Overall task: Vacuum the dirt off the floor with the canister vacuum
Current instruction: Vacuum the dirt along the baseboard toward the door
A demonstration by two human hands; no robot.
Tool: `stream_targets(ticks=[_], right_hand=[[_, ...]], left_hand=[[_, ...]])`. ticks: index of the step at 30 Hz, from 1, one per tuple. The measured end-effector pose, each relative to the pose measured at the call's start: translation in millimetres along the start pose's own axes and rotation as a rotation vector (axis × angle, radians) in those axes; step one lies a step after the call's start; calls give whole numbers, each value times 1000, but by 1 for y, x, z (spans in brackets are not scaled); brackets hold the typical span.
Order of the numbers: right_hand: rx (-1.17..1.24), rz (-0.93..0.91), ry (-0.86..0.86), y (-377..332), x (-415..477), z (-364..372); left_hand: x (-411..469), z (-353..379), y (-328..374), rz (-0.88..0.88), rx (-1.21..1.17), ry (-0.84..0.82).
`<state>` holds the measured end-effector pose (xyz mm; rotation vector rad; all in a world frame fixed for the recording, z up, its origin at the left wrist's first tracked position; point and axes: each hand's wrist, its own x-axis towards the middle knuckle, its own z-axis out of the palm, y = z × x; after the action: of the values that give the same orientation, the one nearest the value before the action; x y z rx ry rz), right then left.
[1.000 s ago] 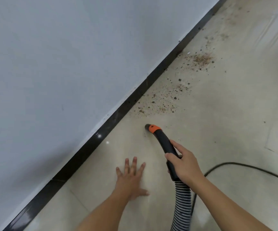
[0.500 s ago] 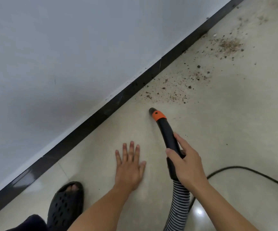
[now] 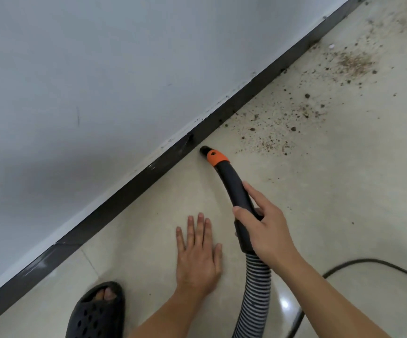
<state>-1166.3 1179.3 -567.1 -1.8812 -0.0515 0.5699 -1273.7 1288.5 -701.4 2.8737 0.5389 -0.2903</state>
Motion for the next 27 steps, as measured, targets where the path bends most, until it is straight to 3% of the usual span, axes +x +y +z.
stream_targets(ticks=[5,13,20,27], right_hand=[[88,75,154,-21,46,-8],[116,157,-46,-36,16,-2],[140,155,219,-52,79,-40],[255,197,146,-63,97,-50]], left_hand=[[3,0,-1,13,-16,11],[2,2,-3,3,-29,43],[2,3,-4,14,-31,57],[2,5,-3,10,-19,40]])
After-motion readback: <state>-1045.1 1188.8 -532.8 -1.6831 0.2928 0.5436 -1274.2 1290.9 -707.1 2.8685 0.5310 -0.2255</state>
